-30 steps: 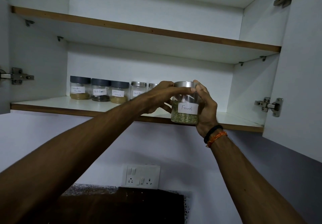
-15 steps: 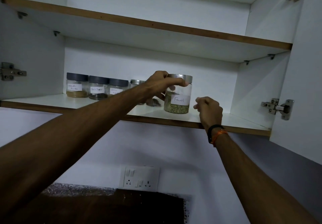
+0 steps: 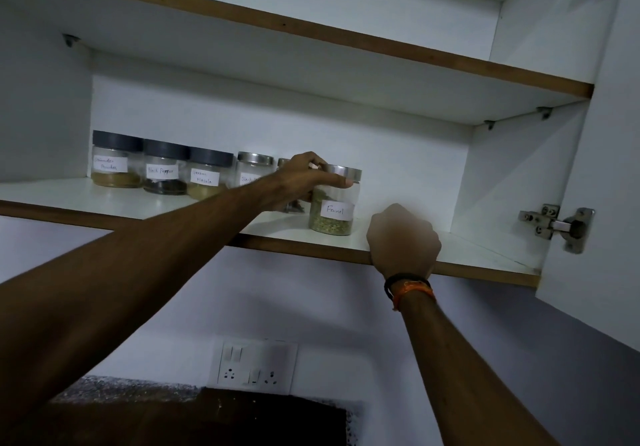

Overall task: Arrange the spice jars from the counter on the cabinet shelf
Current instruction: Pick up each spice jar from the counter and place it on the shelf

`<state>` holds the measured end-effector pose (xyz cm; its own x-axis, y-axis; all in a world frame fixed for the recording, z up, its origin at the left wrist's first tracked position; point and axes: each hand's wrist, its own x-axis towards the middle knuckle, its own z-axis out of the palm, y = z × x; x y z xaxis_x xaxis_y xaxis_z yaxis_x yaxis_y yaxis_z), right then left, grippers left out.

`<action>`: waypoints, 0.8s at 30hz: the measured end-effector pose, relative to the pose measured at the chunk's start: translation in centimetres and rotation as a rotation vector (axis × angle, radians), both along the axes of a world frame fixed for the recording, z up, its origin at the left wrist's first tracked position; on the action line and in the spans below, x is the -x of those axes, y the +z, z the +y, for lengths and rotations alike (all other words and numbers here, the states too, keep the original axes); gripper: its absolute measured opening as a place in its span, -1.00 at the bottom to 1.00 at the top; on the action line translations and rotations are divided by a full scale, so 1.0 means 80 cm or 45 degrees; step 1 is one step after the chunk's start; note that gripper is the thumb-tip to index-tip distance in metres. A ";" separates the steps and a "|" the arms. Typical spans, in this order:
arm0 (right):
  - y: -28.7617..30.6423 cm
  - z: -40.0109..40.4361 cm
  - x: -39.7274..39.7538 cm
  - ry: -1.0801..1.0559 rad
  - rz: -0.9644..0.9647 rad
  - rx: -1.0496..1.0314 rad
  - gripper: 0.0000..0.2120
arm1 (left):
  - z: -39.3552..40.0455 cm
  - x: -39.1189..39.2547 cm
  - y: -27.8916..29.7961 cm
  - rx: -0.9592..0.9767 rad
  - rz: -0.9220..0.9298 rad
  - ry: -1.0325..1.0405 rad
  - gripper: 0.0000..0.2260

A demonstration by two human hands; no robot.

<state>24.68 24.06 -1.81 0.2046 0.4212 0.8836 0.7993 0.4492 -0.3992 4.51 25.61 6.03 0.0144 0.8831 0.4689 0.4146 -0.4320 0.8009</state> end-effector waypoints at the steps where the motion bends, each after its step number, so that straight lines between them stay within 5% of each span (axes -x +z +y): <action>1: 0.000 0.000 0.000 0.006 0.006 -0.021 -0.77 | 0.003 0.001 0.002 -0.030 0.022 0.012 -0.47; 6: -0.001 -0.005 0.003 0.062 0.050 -0.082 -0.72 | 0.022 0.006 0.024 -0.460 0.573 0.254 -0.57; 10: -0.002 -0.002 0.001 0.080 0.056 -0.099 -0.73 | 0.045 0.006 0.041 -0.427 0.896 0.285 -0.61; 24: -0.005 0.001 0.003 0.092 0.069 -0.163 -0.74 | 0.104 0.008 0.032 -0.425 0.956 0.395 -0.58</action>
